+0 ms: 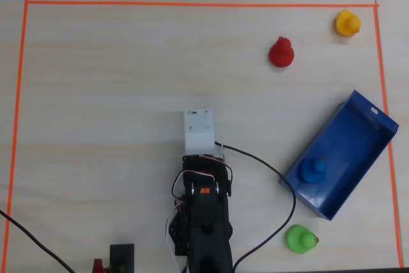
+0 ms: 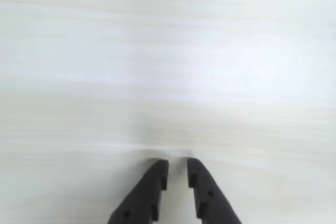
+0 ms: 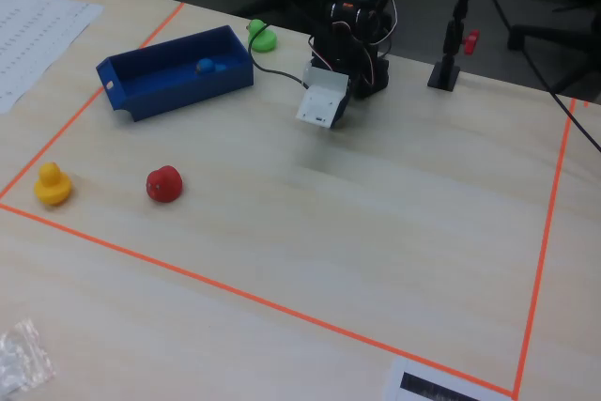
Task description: Grasp blue duck and put it into box.
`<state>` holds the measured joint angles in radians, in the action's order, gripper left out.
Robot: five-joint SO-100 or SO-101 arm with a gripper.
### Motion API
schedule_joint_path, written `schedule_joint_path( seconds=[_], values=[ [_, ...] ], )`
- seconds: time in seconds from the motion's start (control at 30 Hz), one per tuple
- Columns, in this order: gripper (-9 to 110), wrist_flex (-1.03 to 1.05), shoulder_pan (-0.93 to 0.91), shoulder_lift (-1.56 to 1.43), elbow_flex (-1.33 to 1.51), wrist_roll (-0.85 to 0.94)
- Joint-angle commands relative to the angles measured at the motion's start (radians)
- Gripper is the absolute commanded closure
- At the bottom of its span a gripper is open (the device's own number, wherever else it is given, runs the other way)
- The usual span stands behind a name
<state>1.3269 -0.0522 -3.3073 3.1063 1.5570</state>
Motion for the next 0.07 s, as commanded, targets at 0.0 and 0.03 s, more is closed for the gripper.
schedule_joint_path(
  seconds=[0.0,0.03],
  values=[
    [99,0.017,-0.009,-0.003,0.005,0.008],
    [99,0.017,-0.009,-0.003,0.005,0.008]
  ],
)
